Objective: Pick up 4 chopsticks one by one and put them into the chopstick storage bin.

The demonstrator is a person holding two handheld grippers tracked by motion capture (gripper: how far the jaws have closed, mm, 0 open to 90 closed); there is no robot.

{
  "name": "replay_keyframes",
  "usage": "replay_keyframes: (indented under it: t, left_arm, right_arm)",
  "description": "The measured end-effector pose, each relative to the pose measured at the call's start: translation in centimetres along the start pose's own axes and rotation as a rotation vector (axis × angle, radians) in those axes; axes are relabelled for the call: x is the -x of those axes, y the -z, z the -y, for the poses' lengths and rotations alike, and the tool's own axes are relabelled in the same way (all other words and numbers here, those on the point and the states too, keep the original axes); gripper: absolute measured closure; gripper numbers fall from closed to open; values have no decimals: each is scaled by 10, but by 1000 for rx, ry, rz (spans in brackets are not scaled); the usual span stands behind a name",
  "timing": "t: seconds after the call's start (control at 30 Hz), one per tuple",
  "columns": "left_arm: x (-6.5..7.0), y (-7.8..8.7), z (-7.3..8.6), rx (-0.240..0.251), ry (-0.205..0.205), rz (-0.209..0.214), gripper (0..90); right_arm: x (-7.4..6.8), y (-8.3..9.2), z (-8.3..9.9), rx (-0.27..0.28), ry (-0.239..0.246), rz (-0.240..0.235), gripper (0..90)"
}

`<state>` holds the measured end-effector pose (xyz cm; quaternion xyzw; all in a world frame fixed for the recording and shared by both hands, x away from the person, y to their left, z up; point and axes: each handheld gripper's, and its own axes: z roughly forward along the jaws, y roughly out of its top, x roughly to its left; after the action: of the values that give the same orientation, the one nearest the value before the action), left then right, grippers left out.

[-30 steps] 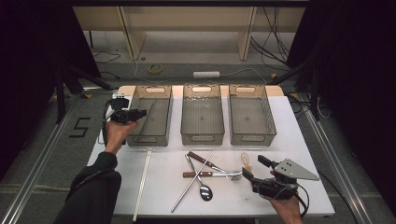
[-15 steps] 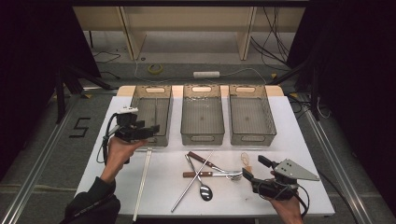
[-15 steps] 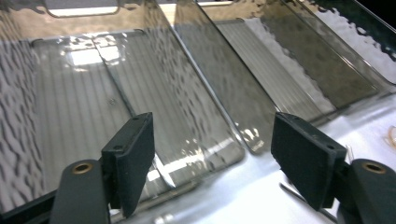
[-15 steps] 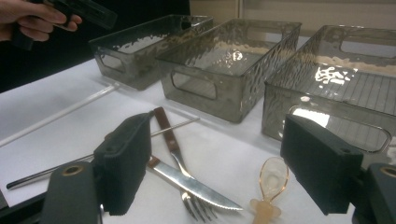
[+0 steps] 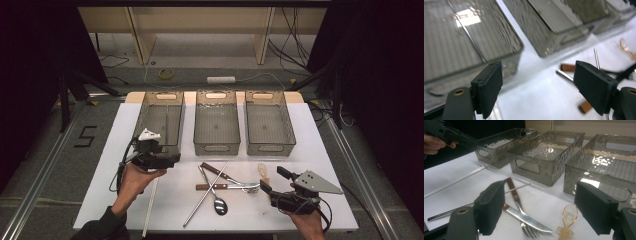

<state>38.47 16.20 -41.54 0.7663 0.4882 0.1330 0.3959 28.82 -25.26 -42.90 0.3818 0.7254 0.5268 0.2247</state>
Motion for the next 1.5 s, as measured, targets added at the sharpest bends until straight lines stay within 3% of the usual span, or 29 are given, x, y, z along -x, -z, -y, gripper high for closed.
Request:
replay_keyframes:
  t: [0.3,0.67,0.97,1.33,1.5]
  left_arm:
    - [26,5,19,-18,-34,46,224]
    - [58,-4,45,-111,-100,93,260]
    - [71,-7,53,-160,-141,95,299]
    - [87,-18,60,-227,-198,132,450]
    - [87,-21,62,-244,-206,138,510]
  right_arm:
    - [0,0,0,0,4,2,255]
    - [-1,0,0,-6,6,3,255]
    - [-1,0,0,-2,6,5,255]
    - [-1,0,-1,-4,10,3,255]
    - [-2,0,0,-5,12,3,255]
